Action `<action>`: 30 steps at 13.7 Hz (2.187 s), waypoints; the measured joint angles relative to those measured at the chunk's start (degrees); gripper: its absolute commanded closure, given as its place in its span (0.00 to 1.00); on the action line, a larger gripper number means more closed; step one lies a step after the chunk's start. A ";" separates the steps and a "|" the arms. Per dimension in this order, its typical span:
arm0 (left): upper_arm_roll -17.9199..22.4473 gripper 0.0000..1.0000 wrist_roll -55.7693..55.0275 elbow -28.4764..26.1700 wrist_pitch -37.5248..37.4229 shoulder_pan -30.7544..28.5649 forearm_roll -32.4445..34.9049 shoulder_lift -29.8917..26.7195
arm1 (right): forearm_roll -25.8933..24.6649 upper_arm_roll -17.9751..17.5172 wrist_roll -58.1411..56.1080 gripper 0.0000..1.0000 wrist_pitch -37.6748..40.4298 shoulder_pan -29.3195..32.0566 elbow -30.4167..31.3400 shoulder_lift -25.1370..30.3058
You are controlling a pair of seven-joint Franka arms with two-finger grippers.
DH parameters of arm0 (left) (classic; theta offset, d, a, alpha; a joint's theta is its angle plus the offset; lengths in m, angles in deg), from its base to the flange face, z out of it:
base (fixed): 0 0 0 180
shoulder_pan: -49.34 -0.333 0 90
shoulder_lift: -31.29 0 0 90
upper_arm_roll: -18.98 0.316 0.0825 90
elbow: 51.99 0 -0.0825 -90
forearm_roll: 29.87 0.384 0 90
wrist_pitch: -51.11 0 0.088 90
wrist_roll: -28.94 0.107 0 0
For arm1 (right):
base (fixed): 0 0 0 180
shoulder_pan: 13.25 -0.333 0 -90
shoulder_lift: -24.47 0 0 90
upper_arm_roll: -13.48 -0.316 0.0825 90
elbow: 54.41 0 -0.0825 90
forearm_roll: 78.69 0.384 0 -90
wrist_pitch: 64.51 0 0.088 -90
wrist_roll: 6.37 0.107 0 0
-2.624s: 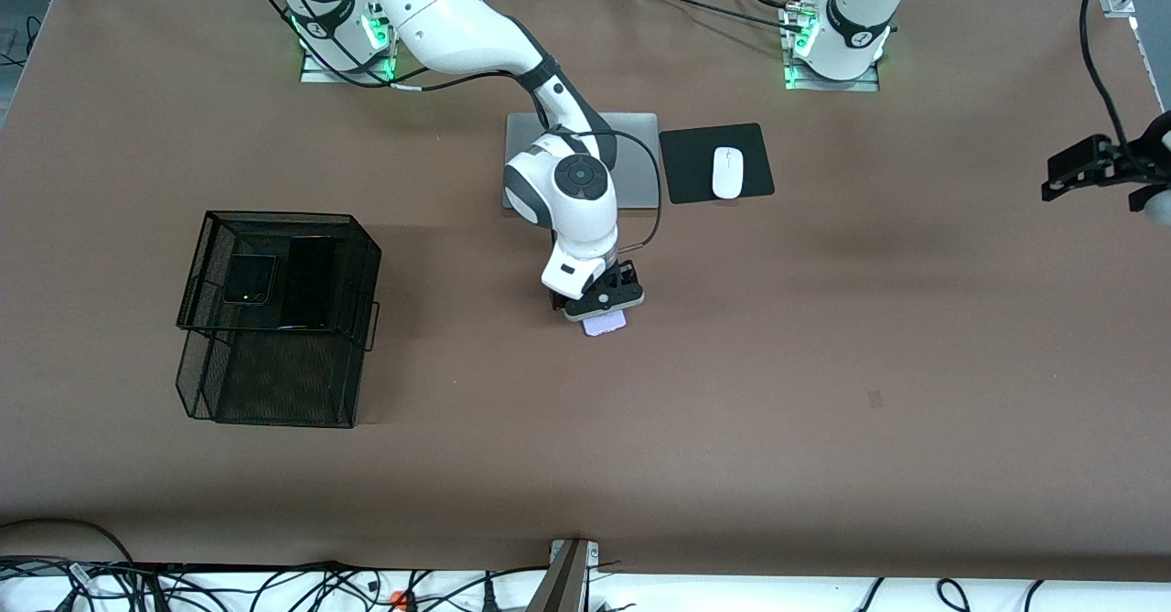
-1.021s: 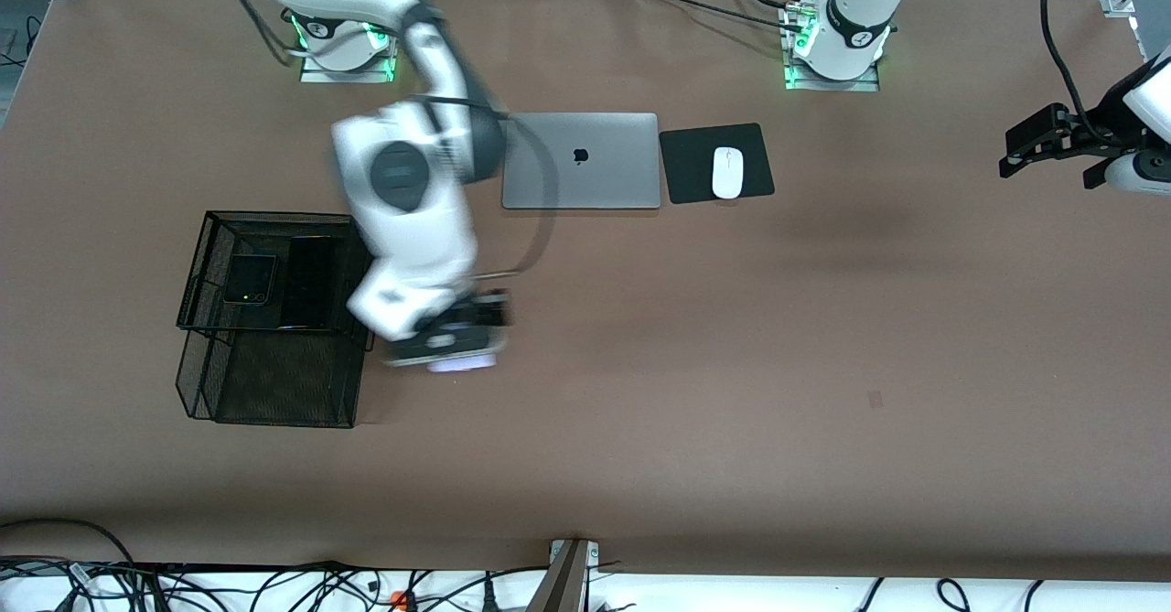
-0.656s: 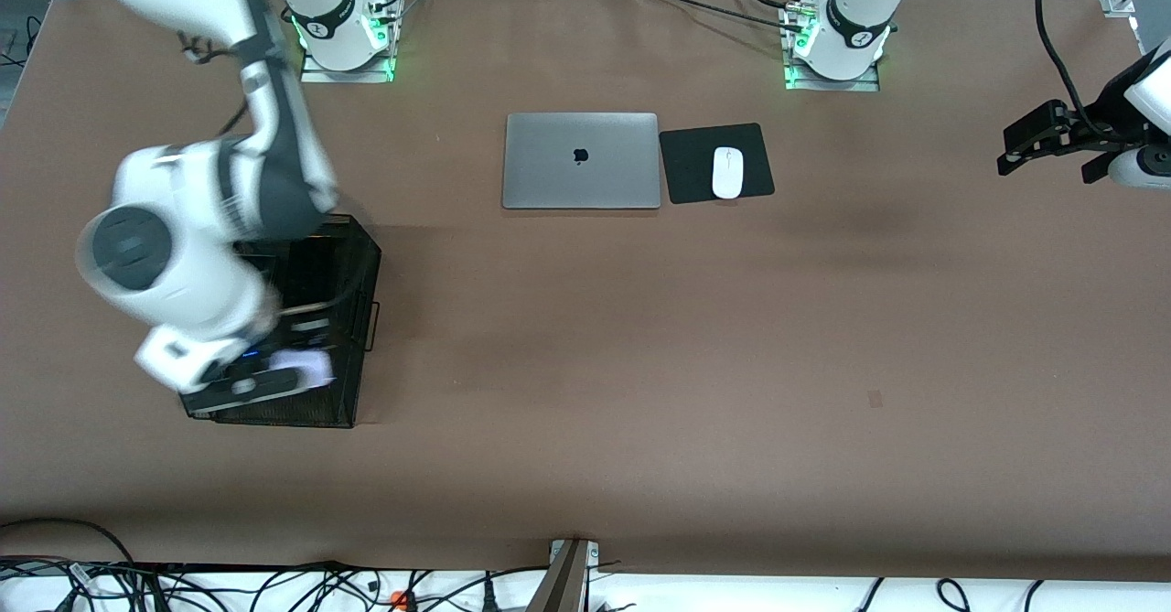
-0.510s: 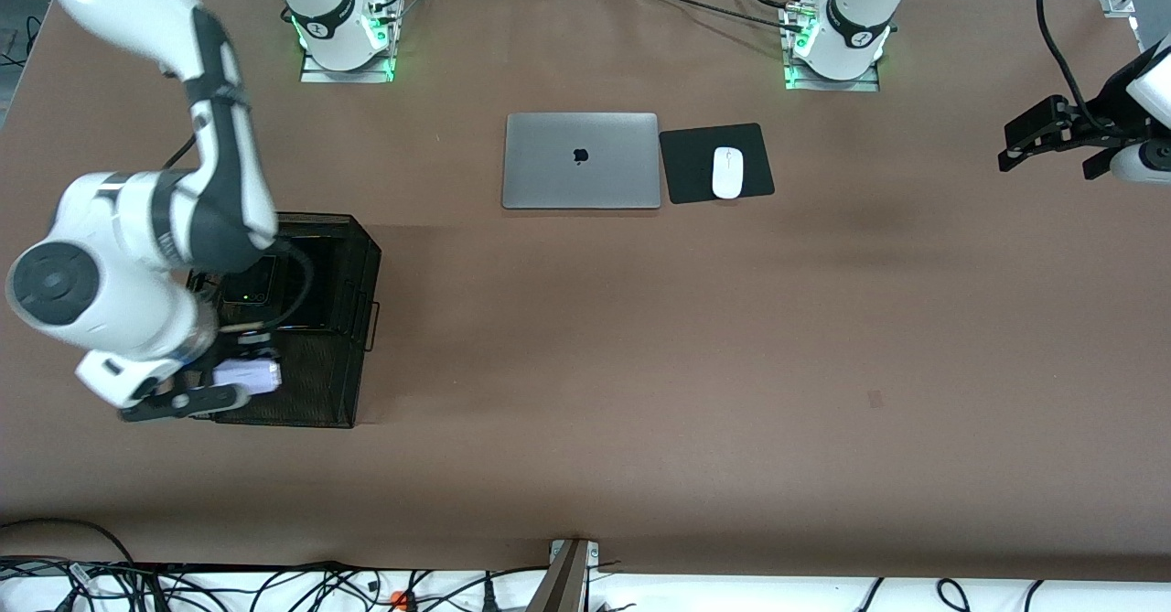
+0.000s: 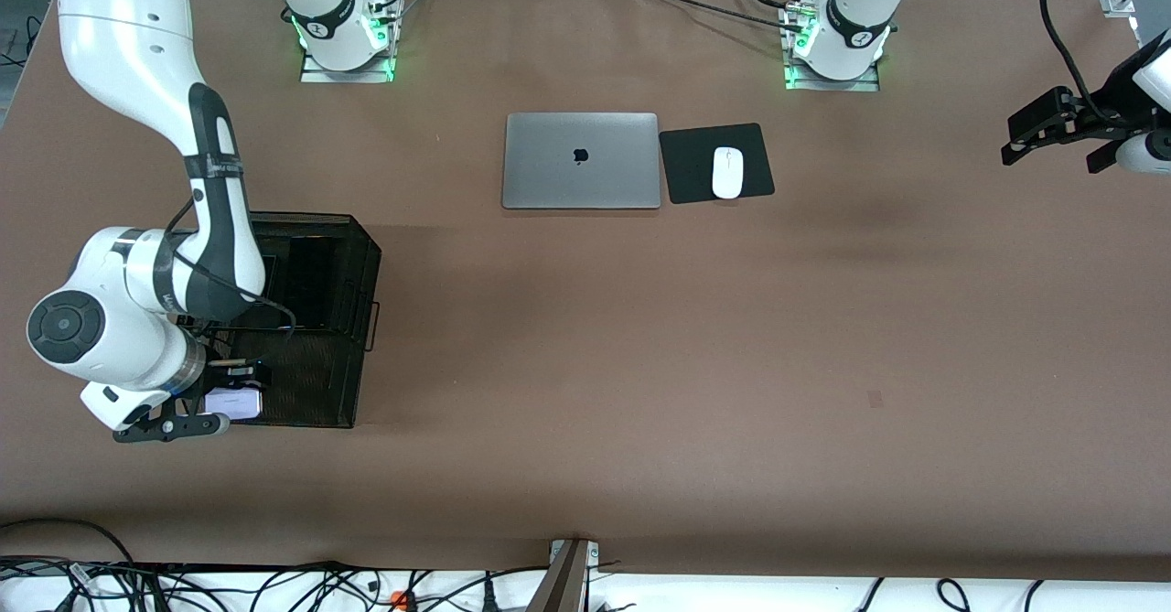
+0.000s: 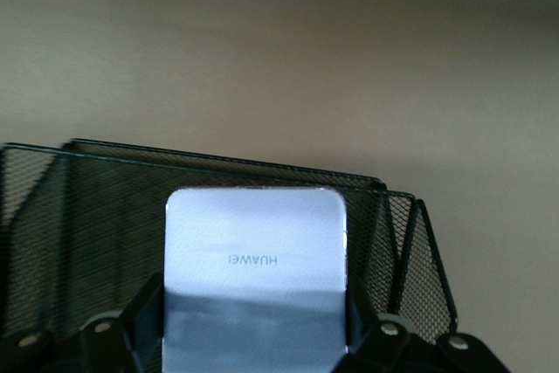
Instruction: Place phones with both arms
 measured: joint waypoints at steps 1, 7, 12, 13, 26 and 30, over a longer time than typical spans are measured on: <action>0.00 0.00 -0.01 -0.01 0.00 0.00 0.00 0.01 | 0.18 0.00 0.01 1.00 -0.12 0.48 0.26 -0.29; 0.01 0.00 -0.07 -0.08 -0.03 0.00 0.00 0.03 | 1.52 -0.15 0.22 0.12 -0.16 1.19 1.72 -1.38; 0.05 0.00 -0.09 -0.11 -0.06 0.00 0.00 0.04 | 1.58 -0.20 0.24 0.00 -0.64 1.18 1.37 -1.17; 0.05 0.00 -0.09 -0.11 -0.06 0.00 0.00 0.04 | 1.58 -0.20 0.24 0.00 -0.58 1.17 0.85 -1.04; 0.11 0.00 -0.09 -0.12 -0.13 0.00 0.00 0.05 | 1.65 -1.07 5.02 0.00 38.21 -0.17 -7.04 20.35; 0.12 0.00 -0.09 -0.12 -0.14 0.00 0.00 0.04 | 0.02 -1.34 7.94 0.00 35.53 -3.04 7.46 33.53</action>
